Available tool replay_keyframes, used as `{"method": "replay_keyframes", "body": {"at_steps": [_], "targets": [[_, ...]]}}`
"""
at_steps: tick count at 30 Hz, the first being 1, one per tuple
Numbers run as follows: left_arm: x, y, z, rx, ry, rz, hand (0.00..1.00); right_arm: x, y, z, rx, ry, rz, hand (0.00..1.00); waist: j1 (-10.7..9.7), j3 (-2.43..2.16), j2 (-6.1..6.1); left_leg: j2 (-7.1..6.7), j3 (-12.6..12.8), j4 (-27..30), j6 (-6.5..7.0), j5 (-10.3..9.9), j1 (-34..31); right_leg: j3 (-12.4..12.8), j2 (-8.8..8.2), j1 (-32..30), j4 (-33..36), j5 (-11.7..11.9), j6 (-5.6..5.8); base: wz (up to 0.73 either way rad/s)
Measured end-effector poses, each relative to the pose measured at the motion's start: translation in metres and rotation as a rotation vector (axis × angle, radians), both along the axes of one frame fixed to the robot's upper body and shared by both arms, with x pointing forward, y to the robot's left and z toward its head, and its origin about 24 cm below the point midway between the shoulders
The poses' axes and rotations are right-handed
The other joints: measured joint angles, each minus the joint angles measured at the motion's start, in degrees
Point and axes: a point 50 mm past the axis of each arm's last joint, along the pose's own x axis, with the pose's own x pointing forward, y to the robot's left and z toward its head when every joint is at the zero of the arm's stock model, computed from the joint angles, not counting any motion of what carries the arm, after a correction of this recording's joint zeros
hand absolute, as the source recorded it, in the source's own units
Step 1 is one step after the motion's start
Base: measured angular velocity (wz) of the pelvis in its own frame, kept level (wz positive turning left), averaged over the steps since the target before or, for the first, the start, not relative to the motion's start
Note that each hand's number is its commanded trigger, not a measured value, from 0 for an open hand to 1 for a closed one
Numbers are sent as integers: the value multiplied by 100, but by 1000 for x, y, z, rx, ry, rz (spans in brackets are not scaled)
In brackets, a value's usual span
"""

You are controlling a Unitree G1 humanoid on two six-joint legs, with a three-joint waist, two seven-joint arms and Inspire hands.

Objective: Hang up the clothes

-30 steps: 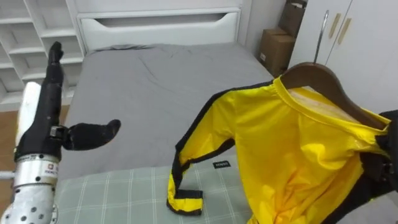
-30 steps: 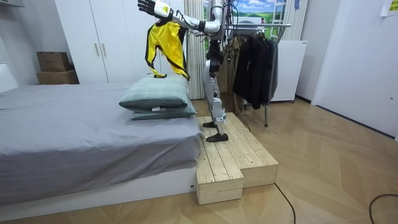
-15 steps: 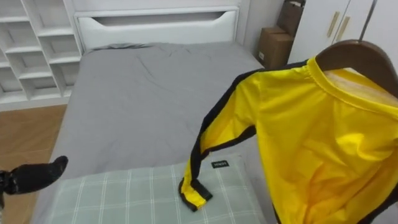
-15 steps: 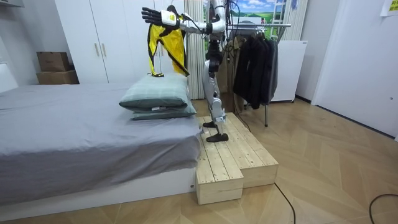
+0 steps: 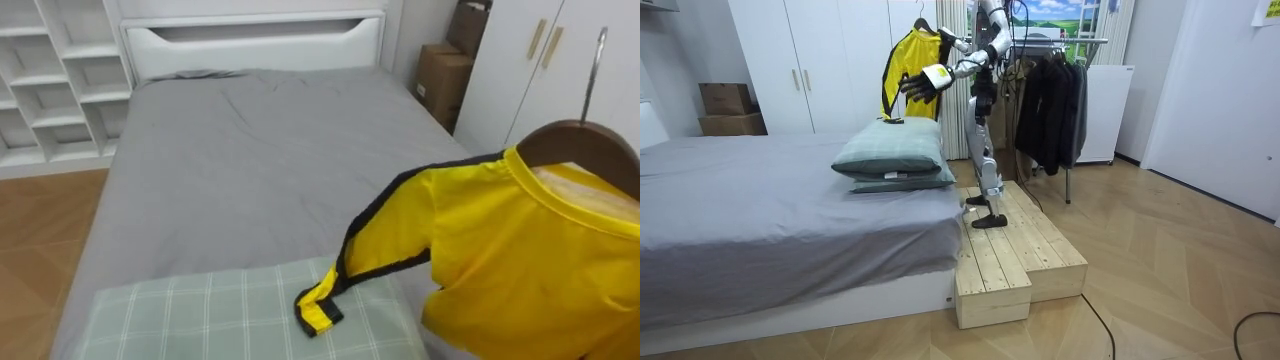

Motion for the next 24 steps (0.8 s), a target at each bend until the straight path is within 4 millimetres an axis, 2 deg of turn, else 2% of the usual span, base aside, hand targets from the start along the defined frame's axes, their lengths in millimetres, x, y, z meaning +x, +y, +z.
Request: {"method": "replay_keyframes", "body": {"at_steps": [1,9,12,16,19,24], "targets": [[-13,0,-10,-39,45,39,0,-1,2,1,-1,-5,3,100,-10,4,-1,1,5,-1,-2,-1,-3,5,1,-4,0,0,0,-5],[-76,-9,-57,-221,279,198,0,-2,3,-1,10,-3,2,100,45,18,-34,7,14,-42,-8,-28,28,39,17,-1,-1,-8,6,-1],[-99,-16,-71,-285,369,243,0,-2,4,-2,16,-4,0,100,43,39,-112,8,30,-49,-12,-30,40,23,17,-2,-2,-18,6,-1],[-131,-27,-84,-351,494,303,0,-2,6,-3,11,-2,-1,100,-1,30,-190,13,32,-50,-17,-60,48,31,24,1,5,-33,9,-1],[-137,-34,-89,-375,545,290,0,-1,9,2,5,-23,12,100,14,29,-268,12,36,-49,-15,-63,42,46,24,-4,3,-33,10,0],[-138,-42,-96,-425,597,278,0,1,13,8,-2,-52,34,100,17,23,-296,15,90,-48,-8,-87,47,87,32,-18,1,-33,11,-4]]}}
